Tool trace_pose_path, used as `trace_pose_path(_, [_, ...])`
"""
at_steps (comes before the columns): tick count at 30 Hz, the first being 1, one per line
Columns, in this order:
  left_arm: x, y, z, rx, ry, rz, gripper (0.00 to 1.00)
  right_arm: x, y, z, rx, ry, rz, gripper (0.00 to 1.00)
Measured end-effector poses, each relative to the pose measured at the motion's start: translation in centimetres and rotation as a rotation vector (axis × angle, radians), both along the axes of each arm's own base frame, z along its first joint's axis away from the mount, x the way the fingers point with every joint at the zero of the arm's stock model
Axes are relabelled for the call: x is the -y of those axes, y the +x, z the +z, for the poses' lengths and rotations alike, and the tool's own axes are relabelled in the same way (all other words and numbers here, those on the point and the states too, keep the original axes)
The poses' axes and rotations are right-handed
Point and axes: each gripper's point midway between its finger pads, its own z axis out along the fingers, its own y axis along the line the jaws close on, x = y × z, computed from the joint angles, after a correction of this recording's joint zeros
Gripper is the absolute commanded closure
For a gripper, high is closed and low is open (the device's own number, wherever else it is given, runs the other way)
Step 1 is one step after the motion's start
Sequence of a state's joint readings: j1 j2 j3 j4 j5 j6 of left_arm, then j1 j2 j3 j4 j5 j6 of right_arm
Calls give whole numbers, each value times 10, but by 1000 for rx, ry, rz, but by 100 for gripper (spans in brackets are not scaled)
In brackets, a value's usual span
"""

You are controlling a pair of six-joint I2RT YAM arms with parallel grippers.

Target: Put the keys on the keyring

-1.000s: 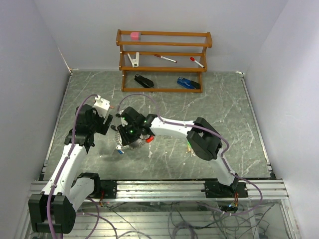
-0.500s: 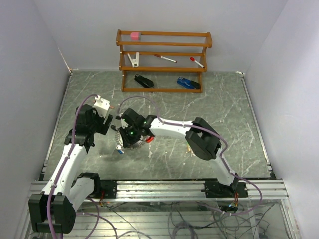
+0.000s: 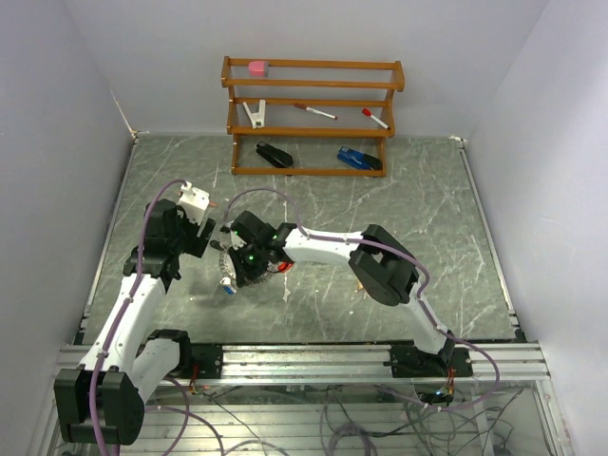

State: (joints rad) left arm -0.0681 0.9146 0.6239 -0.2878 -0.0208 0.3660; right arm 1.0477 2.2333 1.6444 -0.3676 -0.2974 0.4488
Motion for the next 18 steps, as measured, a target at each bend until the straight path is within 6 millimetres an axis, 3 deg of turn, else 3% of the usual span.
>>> trace_pose_path(12, [2,0,0,0,-6,-10,9,0,5,-1,32,8,-21,100])
trace_pose_path(18, [4,0,-1,-4,-11,-18,9,-1,4,0,15,8,-53,91])
